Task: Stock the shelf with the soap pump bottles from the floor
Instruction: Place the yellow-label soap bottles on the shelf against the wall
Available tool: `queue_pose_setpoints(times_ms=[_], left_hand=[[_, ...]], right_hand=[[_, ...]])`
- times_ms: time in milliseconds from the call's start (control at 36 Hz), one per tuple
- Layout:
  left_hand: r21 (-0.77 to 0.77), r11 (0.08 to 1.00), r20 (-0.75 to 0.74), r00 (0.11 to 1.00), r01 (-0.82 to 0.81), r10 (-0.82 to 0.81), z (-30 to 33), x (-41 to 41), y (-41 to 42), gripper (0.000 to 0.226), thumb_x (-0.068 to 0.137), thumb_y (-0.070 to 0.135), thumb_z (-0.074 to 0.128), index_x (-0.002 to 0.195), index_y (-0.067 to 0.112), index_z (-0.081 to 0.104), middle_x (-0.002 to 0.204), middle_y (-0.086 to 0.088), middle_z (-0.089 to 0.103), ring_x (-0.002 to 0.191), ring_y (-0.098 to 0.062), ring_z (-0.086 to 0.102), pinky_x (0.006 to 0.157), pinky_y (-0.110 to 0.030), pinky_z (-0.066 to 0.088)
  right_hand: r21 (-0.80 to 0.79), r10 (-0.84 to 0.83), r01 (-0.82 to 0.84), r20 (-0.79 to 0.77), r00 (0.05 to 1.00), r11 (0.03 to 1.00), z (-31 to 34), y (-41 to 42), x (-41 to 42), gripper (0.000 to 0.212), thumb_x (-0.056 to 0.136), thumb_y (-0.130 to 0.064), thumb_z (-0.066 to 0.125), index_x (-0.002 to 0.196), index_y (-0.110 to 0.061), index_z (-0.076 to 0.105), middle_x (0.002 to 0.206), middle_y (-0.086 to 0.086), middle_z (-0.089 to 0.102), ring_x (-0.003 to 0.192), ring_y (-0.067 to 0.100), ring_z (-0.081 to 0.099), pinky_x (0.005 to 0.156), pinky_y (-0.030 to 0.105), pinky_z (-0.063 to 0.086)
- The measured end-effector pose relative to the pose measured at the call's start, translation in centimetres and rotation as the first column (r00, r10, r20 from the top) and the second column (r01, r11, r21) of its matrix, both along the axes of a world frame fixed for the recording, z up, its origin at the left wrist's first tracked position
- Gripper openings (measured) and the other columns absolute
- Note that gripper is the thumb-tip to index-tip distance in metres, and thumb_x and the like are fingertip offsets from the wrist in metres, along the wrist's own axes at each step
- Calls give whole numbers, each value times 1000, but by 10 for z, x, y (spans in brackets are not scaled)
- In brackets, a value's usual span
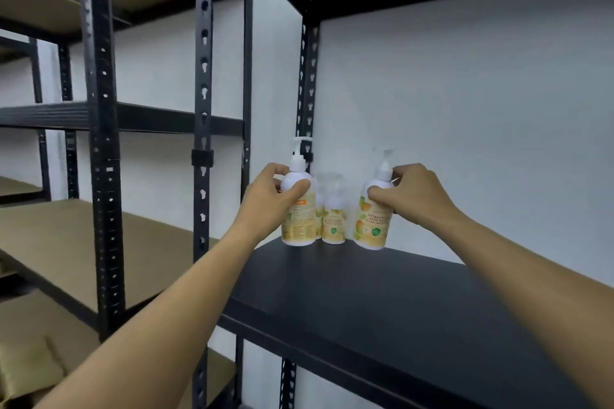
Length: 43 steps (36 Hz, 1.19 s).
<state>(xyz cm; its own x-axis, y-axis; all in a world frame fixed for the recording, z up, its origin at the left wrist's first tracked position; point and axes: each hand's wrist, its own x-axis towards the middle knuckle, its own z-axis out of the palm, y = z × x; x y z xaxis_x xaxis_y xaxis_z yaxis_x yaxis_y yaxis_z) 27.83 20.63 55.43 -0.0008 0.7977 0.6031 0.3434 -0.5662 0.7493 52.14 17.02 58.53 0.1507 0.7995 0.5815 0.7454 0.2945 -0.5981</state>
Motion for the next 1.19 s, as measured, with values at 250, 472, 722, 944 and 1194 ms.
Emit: queue_pose_setpoints(times_ms=[250,472,722,944,1194], left_hand=[[-25,1000,9,1000,-7,7,-10,8,45,30,92,37,68,116,29,51,101,5,64,87,-5,64,64,-20,47],[-3,1000,-6,1000,-28,28,-18,7,81,30,92,38,67,115,29,50,101,3,64,85,-4,63,61,-18,46],[14,998,-27,998,-54,54,-19,1,107,32,92,40,66,117,29,49,101,5,63,88,-7,63,63,-20,48],[31,998,-16,999,-47,47,-21,1,115,32,93,39,65,118,28,49,102,4,63,86,-5,62,63,-18,47],[37,999,-24,999,-39,40,-24,5,117,33,93,39,66,120,27,49,99,7,60,85,-3,60,63,-17,46]], right_hand=[[-8,39,-39,4,999,999,-12,51,-1,25,75,-29,72,78,-4,69,79,7,71,64,15,64,49,24,46],[-51,87,-88,-13,996,995,-26,101,-15,26,73,-29,72,78,-3,70,78,8,71,61,11,61,49,23,45],[-84,108,-110,-22,994,990,-41,135,-35,24,72,-27,73,69,-6,64,60,-3,60,53,9,54,46,21,40],[-81,112,-113,-14,994,990,-51,149,-46,22,70,-28,74,75,-8,69,72,1,70,67,13,68,52,26,51],[-36,68,-68,5,998,997,-60,151,-46,23,72,-29,75,69,-9,65,67,1,67,64,15,67,54,32,53]])
